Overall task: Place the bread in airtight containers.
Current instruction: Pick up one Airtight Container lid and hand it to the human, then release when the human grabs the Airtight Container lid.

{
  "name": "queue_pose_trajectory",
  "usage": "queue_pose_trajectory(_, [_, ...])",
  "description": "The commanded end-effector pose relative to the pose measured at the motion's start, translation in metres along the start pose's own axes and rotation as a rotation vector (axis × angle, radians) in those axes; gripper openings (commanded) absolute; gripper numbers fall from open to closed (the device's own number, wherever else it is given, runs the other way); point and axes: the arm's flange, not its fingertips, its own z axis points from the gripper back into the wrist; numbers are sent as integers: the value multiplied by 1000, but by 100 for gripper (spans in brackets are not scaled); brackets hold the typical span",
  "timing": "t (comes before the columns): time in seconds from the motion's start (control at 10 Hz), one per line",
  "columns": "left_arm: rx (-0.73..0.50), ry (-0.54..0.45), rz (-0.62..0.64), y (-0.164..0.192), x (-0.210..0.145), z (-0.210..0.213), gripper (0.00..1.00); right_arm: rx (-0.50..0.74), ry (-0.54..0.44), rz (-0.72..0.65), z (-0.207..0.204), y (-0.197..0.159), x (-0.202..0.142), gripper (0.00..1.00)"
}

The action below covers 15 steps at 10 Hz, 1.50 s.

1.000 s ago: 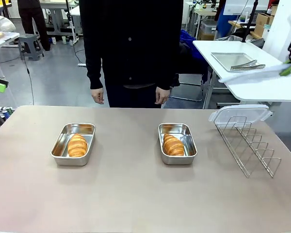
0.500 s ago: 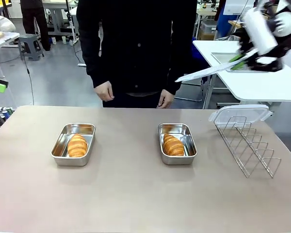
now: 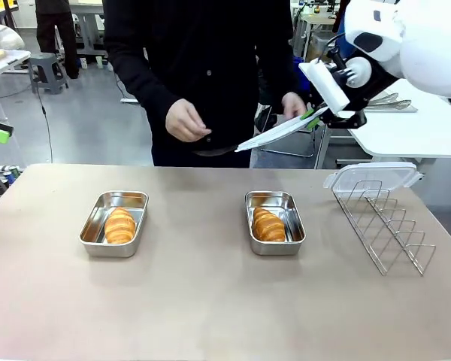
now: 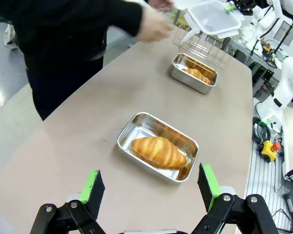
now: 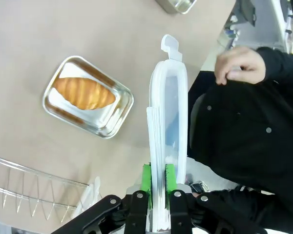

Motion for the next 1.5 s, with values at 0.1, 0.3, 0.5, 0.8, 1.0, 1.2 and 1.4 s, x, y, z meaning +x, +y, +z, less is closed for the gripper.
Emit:
queue_pose_trajectory(0.1, [-7,-8,-14,-2,2,1,100,8,1,0,4,6,1,0])
queue_pose_trajectory(0.3, [-7,-8,-14,-2,2,1,100,8,1,0,4,6,1,0])
queue_pose_trajectory(0.5, [-7,-8,-14,-2,2,1,100,8,1,0,4,6,1,0])
queue_pose_trajectory(0.8, [-7,-8,-14,-2,2,1,100,8,1,0,4,6,1,0])
queue_pose_trajectory(1.0, [-7,-8,-14,-2,2,1,100,8,1,0,4,6,1,0])
queue_pose_trajectory(1.2, [-7,-8,-14,-2,2,1,100,8,1,0,4,6,1,0])
queue_pose_trajectory(1.4, [-7,-8,-14,-2,2,1,100,8,1,0,4,6,1,0])
